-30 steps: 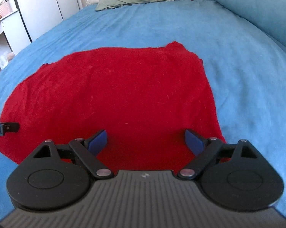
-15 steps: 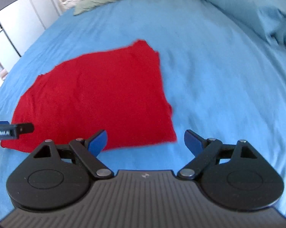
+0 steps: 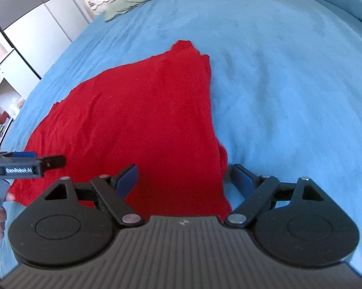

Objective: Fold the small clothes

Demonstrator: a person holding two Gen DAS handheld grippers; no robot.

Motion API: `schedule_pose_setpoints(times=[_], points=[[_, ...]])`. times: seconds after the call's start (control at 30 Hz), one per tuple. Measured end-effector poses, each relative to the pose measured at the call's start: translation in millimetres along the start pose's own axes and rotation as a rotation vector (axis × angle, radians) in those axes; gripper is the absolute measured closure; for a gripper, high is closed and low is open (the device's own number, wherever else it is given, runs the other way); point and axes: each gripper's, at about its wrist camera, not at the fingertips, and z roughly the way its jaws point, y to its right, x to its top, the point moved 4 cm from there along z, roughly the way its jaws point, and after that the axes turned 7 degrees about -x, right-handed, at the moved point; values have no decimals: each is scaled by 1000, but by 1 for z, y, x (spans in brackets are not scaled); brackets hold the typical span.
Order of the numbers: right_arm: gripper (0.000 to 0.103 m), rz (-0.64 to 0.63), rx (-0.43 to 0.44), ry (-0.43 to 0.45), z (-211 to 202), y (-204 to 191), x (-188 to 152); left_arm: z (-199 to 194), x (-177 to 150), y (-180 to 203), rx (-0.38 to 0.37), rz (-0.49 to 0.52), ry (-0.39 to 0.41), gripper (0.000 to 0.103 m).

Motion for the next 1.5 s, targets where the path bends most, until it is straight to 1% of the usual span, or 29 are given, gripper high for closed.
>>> schedule_pose_setpoints(times=[0.13, 0.17, 0.23, 0.3, 0.33, 0.43, 0.5, 0.57, 0.63, 0.7, 0.77, 0.83, 0.9, 0.97, 1.0, 1.07, 1.1, 1.13, 1.17, 1.23, 1.27, 1.3, 1.37, 1.4, 1.43, 1.47, 1.5], points=[[23, -25, 29, -11, 14, 2, 16, 1, 0, -8, -4, -11, 0, 0], [28, -28, 36, -16, 17, 4, 21, 2, 1, -10, -4, -10, -1, 0], [41, -30, 46, -32, 23, 6, 26, 4, 0, -13, 0, -9, -8, 0], [66, -50, 51, -52, 24, 6, 30, 11, -3, -15, -6, -9, -25, 0], [70, -51, 61, -65, 24, 4, 31, 15, -4, -16, -13, -17, -37, 0], [74, -67, 31, -90, 19, -5, 37, 23, -3, -19, -30, -52, -66, 0], [75, -59, 12, -98, 10, -16, 46, 24, 2, -19, -36, -38, -99, 0], [75, -38, 26, -89, -5, -34, 62, 21, 8, -24, -61, -45, -134, 0], [75, -39, 56, -67, -24, -63, 81, 9, 12, -36, -74, -57, -140, 0], [75, -65, 102, -42, -40, -102, 100, -10, 12, -52, -68, -49, -121, 0], [75, -126, 161, -24, -50, -154, 116, -28, 9, -71, -60, -51, -109, 0], [75, -204, 233, -28, -51, -218, 121, -46, -2, -96, -55, -83, -105, 0], [75, -306, 286, -58, -39, -281, 111, -60, -18, -120, -57, -113, -95, 0], [75, -389, 304, -101, -17, -333, 90, -70, -37, -140, -51, -124, -91, 0], [75, -433, 307, -134, 2, -360, 71, -73, -50, -149, -48, -120, -94, 0], [75, -490, 271, -202, 40, -392, 37, -74, -71, -163, -37, -107, -103, 0], [75, -517, 233, -242, 64, -403, 17, -75, -80, -168, -37, -102, -106, 0], [74, -533, 204, -263, 79, -407, 3, -76, -88, -171, -42, -102, -107, 0], [71, -534, 182, -267, 89, -409, -7, -77, -95, -175, -51, -106, -107, 0], [51, -527, 192, -220, 86, -412, -9, -82, -105, -180, -87, -123, -95, 0], [35, -521, 214, -213, 79, -413, -7, -85, -107, -182, -102, -129, -85, 0], [30, -510, 242, -184, 68, -411, 0, -89, -108, -183, -108, -135, -75, 0], [29, -493, 279, -116, 44, -404, 16, -97, -105, -185, -122, -147, -52, 0], [24, -469, 290, -71, 26, -393, 28, -104, -103, -181, -133, -160, -36, 0], [18, -443, 285, -32, 9, -380, 39, -111, -100, -180, -145, -171, -20, 0], [6, -413, 258, 17, -8, -364, 50, -117, -96, -177, -159, -182, -4, 0], [1, -387, 217, 60, -22, -346, 57, -121, -90, -173, -174, -190, 6, 0]])
